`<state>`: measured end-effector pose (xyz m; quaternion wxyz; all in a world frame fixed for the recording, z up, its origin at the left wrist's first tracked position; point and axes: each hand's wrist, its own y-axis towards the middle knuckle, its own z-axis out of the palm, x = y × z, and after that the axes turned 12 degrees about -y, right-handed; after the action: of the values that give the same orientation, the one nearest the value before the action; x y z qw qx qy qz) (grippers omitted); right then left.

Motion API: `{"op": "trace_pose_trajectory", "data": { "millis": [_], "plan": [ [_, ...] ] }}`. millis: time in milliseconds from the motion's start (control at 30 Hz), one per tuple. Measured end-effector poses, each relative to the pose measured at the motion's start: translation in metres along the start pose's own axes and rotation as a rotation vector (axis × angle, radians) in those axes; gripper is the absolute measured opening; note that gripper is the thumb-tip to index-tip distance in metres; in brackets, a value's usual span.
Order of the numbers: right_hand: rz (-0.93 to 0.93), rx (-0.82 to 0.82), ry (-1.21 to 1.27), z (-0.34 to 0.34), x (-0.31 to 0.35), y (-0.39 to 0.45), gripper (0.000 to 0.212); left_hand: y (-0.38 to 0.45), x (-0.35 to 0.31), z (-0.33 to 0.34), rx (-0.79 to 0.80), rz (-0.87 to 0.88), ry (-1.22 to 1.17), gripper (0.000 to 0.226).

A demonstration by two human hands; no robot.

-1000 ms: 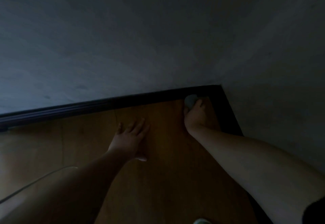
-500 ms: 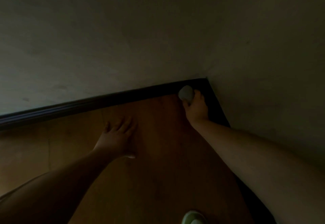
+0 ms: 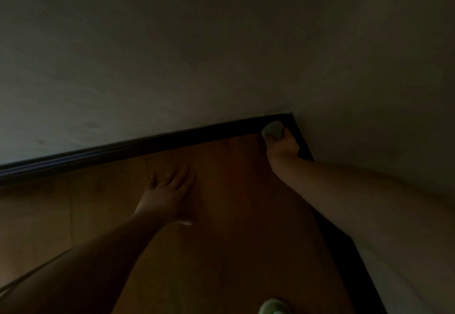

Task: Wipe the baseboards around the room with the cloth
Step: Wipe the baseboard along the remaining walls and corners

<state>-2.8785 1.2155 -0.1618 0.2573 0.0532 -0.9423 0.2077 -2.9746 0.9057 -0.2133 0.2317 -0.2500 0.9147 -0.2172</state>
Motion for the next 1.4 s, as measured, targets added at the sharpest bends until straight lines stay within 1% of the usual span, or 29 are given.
{"op": "trace_pose_trajectory", "data": {
  "millis": [67,133,200,267,333,367,433,533,600,700,800,900,967,1033,1133,1167,1300,1400],
  "plan": [
    [-0.049,0.058,-0.136,-0.015,0.001,0.006,0.064,0.000,-0.001,-0.002,0.003,0.005,-0.008,0.126],
    [-0.088,0.051,-0.212,-0.024,0.002,0.009,0.062,-0.001,-0.003,-0.004,0.003,0.006,-0.025,0.126],
    [-0.086,0.014,-0.141,-0.021,0.004,0.001,0.068,-0.001,-0.006,-0.006,0.014,0.004,-0.043,0.128],
    [-0.097,-0.084,-0.018,-0.009,0.001,-0.007,0.068,-0.001,-0.008,-0.006,0.011,-0.008,-0.050,0.128],
    [-0.142,-0.141,-0.026,0.007,-0.003,-0.016,0.056,0.000,-0.009,-0.006,0.014,-0.012,-0.046,0.128],
    [-0.140,-0.172,-0.013,0.015,-0.004,-0.017,0.055,0.000,-0.009,-0.006,0.014,-0.010,-0.045,0.127],
    [-0.081,-0.234,0.073,0.029,0.000,-0.024,0.062,-0.002,-0.008,-0.005,0.014,-0.007,-0.054,0.126],
    [-0.105,-0.287,0.027,0.050,0.007,-0.045,0.062,-0.003,-0.008,-0.007,0.005,-0.006,-0.054,0.125],
    [-0.150,-0.271,0.015,0.065,0.011,-0.065,0.060,-0.003,-0.009,-0.008,0.008,-0.011,-0.064,0.125],
    [-0.223,-0.165,0.055,0.092,0.017,-0.099,0.058,-0.002,-0.010,-0.009,0.014,-0.019,-0.068,0.126],
    [-0.380,-0.059,0.012,0.111,0.018,-0.123,0.059,-0.002,-0.011,-0.009,0.011,-0.031,-0.069,0.129],
    [-0.441,-0.019,0.028,0.105,0.015,-0.122,0.059,-0.003,-0.011,-0.011,0.023,-0.035,-0.062,0.128],
    [-0.465,-0.030,-0.001,0.091,0.007,-0.112,0.059,-0.003,-0.012,-0.012,0.025,-0.031,-0.054,0.127],
    [-0.425,-0.097,0.012,0.071,-0.002,-0.094,0.059,-0.004,-0.011,-0.012,0.023,-0.020,-0.048,0.126],
    [-0.252,-0.240,0.054,0.040,-0.011,-0.065,0.061,-0.005,-0.010,-0.014,0.034,0.011,-0.034,0.121],
    [-0.209,-0.264,0.065,0.035,-0.010,-0.058,0.062,-0.005,-0.009,-0.017,0.037,0.024,-0.029,0.117],
    [-0.190,-0.272,0.030,0.046,0.006,-0.058,0.060,-0.010,0.010,-0.022,-0.026,0.052,-0.006,0.097],
    [-0.155,-0.262,-0.072,0.074,0.019,-0.080,0.058,-0.035,0.041,-0.012,-0.114,-0.039,-0.022,0.090]
  ]
}}
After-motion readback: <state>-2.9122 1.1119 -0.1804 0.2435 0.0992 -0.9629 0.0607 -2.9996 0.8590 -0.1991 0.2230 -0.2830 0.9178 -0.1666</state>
